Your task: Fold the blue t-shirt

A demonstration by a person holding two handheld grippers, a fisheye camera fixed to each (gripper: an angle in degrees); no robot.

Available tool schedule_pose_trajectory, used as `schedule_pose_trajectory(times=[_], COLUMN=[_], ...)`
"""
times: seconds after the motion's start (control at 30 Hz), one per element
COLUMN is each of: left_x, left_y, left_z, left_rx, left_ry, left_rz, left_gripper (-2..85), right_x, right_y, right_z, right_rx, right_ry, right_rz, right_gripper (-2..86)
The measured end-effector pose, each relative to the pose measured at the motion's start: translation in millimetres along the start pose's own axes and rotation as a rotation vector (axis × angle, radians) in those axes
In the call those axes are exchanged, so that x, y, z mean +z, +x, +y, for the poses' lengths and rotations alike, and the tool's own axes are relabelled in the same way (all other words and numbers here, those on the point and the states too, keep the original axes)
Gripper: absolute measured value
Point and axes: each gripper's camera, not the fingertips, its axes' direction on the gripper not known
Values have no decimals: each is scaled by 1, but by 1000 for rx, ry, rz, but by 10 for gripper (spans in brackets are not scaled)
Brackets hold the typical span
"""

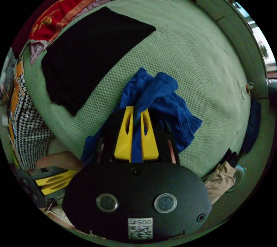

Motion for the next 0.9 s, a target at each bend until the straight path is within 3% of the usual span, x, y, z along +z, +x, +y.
schedule_pose_trajectory(times=[0.17, 0.3, 0.5, 0.7, 0.9], left_x=[-37, -33, -18, -18, -19], left_y=[-57, -85, -129, -169, -213], left_z=[12, 3, -14, -25, -28], left_rx=[-72, -88, -119, -132, -197], left_ry=[222, 189, 99, 122, 161], left_rz=[60, 35, -7, 96, 151], left_gripper=[5, 30, 59, 101, 106], right_x=[-30, -59, -40, 9, 27], right_y=[-13, -18, -42, -98, -121], right_z=[-9, 18, 143, 229, 235], right_rx=[-58, -63, -96, -34, 88], right_ry=[32, 189, 393, 285, 357], right_rz=[-140, -213, -98, -24, 140], right_gripper=[106, 106, 102, 128, 71])
